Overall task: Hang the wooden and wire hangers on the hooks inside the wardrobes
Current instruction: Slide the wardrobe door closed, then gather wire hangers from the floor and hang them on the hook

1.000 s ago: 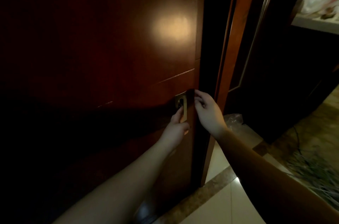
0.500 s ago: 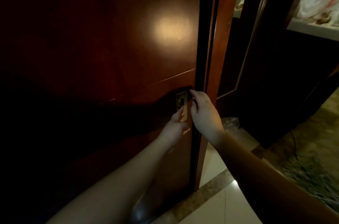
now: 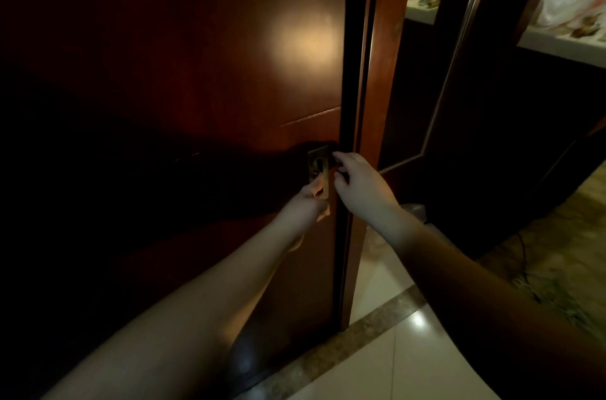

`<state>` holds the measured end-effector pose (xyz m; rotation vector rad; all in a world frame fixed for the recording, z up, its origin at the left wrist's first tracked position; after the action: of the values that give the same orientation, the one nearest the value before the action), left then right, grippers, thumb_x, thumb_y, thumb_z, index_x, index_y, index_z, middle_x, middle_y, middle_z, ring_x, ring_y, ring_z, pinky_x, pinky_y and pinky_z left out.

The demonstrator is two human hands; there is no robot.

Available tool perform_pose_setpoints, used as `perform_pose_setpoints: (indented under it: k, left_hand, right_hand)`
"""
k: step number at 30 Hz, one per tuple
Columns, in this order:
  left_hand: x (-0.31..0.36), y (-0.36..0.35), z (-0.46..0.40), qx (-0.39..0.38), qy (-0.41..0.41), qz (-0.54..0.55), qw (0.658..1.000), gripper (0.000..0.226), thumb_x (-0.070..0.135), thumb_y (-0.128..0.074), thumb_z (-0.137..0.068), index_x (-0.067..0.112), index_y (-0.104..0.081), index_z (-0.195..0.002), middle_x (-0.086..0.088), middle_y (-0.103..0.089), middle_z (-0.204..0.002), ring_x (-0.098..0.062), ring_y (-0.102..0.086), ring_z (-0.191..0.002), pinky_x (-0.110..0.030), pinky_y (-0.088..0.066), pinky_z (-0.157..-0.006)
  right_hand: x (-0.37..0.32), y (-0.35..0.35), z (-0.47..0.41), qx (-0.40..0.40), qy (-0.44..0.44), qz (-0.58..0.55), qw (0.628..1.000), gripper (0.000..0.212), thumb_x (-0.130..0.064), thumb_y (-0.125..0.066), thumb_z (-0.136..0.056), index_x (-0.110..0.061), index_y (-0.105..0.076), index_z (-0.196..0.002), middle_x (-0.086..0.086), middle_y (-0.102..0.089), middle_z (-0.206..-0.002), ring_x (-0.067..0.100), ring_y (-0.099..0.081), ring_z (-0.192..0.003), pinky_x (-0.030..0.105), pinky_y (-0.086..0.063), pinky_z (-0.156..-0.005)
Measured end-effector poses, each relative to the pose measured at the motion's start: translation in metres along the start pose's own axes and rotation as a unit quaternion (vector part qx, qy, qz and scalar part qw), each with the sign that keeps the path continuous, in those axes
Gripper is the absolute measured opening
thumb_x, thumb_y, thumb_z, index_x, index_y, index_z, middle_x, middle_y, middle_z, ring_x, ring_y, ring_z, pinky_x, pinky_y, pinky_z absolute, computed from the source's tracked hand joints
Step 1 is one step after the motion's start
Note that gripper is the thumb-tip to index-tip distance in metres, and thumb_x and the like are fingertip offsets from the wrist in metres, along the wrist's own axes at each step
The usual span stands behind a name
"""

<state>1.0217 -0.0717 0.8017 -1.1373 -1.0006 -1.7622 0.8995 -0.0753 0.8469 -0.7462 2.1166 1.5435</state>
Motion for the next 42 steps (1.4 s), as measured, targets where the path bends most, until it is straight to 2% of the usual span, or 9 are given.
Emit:
perform_pose_setpoints:
  k: [3, 6, 10, 12, 16, 21, 29, 35, 42]
  left_hand:
    - [0.006, 0.011, 0.003, -0.018, 0.009, -0.097, 0.995, 0.070, 0.007, -0.052, -0.087, 0.032, -0.032, -0.150, -0.004, -0.048, -0.145, -0.018, -0.048, -0.123, -0.039, -0.041, -0.105]
    - [0.016, 0.019, 0.016, -0.015, -0.006, -0.190, 0.982, 0.055, 0.012, -0.052, -0.091, 0.024, -0.045, -0.144, -0.004, -0.053, -0.139, -0.017, -0.050, -0.119, -0.036, -0.042, -0.102]
    - [0.023, 0.019, 0.037, 0.004, -0.054, -0.300, 0.952, 0.043, 0.023, -0.050, -0.097, 0.016, -0.051, -0.139, -0.007, -0.054, -0.139, -0.019, -0.055, -0.117, -0.025, -0.040, -0.087]
    - [0.017, 0.014, 0.048, 0.004, -0.067, -0.354, 0.933, 0.040, 0.026, -0.049, -0.098, 0.017, -0.054, -0.137, -0.006, -0.057, -0.134, -0.018, -0.061, -0.101, -0.024, -0.046, -0.073]
    - [-0.007, -0.007, 0.061, -0.004, -0.090, -0.447, 0.890, 0.035, 0.028, -0.051, -0.095, 0.017, -0.061, -0.127, -0.005, -0.062, -0.125, -0.020, -0.059, -0.109, -0.030, -0.049, -0.082]
    - [-0.043, -0.057, 0.075, -0.077, -0.118, -0.489, 0.861, 0.034, 0.025, -0.048, -0.096, 0.011, -0.062, -0.123, -0.008, -0.058, -0.123, -0.023, -0.057, -0.109, -0.035, -0.051, -0.087]
    - [-0.105, -0.143, 0.067, -0.169, -0.113, -0.512, 0.835, 0.039, 0.027, -0.045, -0.095, 0.016, -0.058, -0.130, -0.004, -0.053, -0.132, -0.020, -0.055, -0.112, -0.032, -0.047, -0.091]
    - [-0.113, -0.238, 0.034, -0.228, -0.108, -0.511, 0.822, 0.037, 0.025, -0.043, -0.098, 0.017, -0.056, -0.132, -0.001, -0.051, -0.139, -0.019, -0.053, -0.119, -0.032, -0.044, -0.096]
    - [-0.110, -0.381, -0.026, -0.273, -0.097, -0.512, 0.808, 0.034, 0.028, -0.046, -0.096, 0.022, -0.059, -0.127, 0.001, -0.054, -0.134, -0.019, -0.056, -0.114, -0.033, -0.047, -0.095]
  right_hand:
    - [0.000, 0.004, 0.005, -0.043, -0.003, 0.044, 0.998, 0.039, -0.025, -0.045, -0.099, -0.022, -0.051, -0.137, -0.002, -0.052, -0.136, 0.013, -0.055, -0.118, 0.024, -0.043, -0.094]
    - [0.010, 0.011, 0.017, -0.074, -0.019, 0.099, 0.992, 0.034, -0.025, -0.046, -0.099, -0.020, -0.058, -0.130, 0.000, -0.058, -0.132, 0.016, -0.056, -0.117, 0.028, -0.044, -0.095]
    - [0.034, 0.019, 0.051, -0.111, -0.061, 0.143, 0.982, 0.033, -0.026, -0.047, -0.098, -0.019, -0.060, -0.127, 0.002, -0.062, -0.127, 0.016, -0.058, -0.113, 0.027, -0.043, -0.092]
    - [0.046, 0.021, 0.076, -0.129, -0.088, 0.147, 0.977, 0.032, -0.023, -0.047, -0.098, -0.017, -0.061, -0.126, 0.002, -0.062, -0.125, 0.017, -0.058, -0.112, 0.026, -0.042, -0.090]
    - [0.079, 0.019, 0.136, -0.143, -0.148, 0.164, 0.965, 0.038, -0.025, -0.043, -0.097, -0.016, -0.058, -0.132, 0.005, -0.057, -0.135, 0.021, -0.053, -0.123, 0.032, -0.041, -0.101]
    - [0.126, 0.014, 0.225, -0.168, -0.231, 0.186, 0.940, 0.038, -0.025, -0.049, -0.098, -0.016, -0.055, -0.134, 0.006, -0.056, -0.136, 0.021, -0.054, -0.121, 0.034, -0.044, -0.101]
    - [0.208, 0.028, 0.336, -0.223, -0.330, 0.189, 0.898, 0.044, -0.030, -0.047, -0.100, -0.017, -0.047, -0.142, 0.006, -0.044, -0.148, 0.024, -0.043, -0.134, 0.034, -0.034, -0.109]
    - [0.291, 0.052, 0.375, -0.241, -0.389, 0.167, 0.874, 0.042, -0.034, -0.045, -0.100, -0.022, -0.048, -0.140, 0.004, -0.045, -0.146, 0.025, -0.046, -0.129, 0.033, -0.037, -0.103]
    - [0.408, 0.107, 0.400, -0.249, -0.448, 0.115, 0.851, 0.042, -0.032, -0.044, -0.098, -0.021, -0.050, -0.138, 0.005, -0.047, -0.144, 0.025, -0.048, -0.127, 0.040, -0.041, -0.104]
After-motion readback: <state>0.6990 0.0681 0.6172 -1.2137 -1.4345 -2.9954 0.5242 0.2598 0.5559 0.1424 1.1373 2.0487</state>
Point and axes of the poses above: each hand's wrist, its own z-axis away from the middle knuckle, its own y-axis out of the back of the hand, x = y × z, the point moved 6 cm from there along -z, towards the middle knuckle
